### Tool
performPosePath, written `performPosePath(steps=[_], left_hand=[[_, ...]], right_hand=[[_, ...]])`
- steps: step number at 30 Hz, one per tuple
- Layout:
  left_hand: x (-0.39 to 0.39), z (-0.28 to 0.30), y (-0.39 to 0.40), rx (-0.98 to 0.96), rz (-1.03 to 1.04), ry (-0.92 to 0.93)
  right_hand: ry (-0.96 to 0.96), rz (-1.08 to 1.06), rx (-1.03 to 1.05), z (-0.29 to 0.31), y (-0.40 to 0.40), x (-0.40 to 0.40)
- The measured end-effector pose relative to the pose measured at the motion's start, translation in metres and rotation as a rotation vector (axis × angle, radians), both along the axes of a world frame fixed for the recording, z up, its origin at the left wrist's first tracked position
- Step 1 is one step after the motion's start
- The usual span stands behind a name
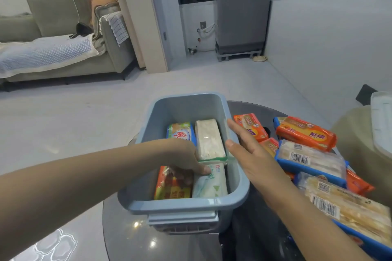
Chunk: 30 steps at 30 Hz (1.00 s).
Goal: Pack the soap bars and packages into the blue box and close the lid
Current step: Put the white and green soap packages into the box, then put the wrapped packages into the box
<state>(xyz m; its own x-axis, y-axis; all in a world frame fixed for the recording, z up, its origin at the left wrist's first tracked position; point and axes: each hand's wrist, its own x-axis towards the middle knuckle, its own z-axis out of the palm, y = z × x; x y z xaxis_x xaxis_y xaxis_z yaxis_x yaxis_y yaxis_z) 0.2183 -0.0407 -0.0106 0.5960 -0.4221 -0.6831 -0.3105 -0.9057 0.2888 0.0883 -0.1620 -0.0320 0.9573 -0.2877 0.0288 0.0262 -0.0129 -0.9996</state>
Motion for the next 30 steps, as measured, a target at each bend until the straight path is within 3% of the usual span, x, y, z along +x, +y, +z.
performPosePath(steps=[5,16,22,26,30], left_hand=[[-0.001,-0.012,0.001,-0.132,0.168,0.003],[-0.011,0.004,0.008,-0.153,0.201,-0.054],[-0.051,0.029,0.017,-0.533,0.187,-0.533],[-0.090,0.039,0.003,-0.864,0.224,-0.503],[-0.119,0.038,-0.022,-0.992,0.185,-0.453]], right_hand=[[0.002,-0.002,-0.027,-0.003,-0.001,0.001],[0.024,-0.030,-0.083,0.002,-0.001,-0.003],[-0.014,-0.115,-0.086,0.002,-0.003,-0.020],[-0.039,-0.213,-0.086,0.003,-0.016,-0.039],[-0.040,-0.307,-0.084,0.006,-0.038,-0.064]])
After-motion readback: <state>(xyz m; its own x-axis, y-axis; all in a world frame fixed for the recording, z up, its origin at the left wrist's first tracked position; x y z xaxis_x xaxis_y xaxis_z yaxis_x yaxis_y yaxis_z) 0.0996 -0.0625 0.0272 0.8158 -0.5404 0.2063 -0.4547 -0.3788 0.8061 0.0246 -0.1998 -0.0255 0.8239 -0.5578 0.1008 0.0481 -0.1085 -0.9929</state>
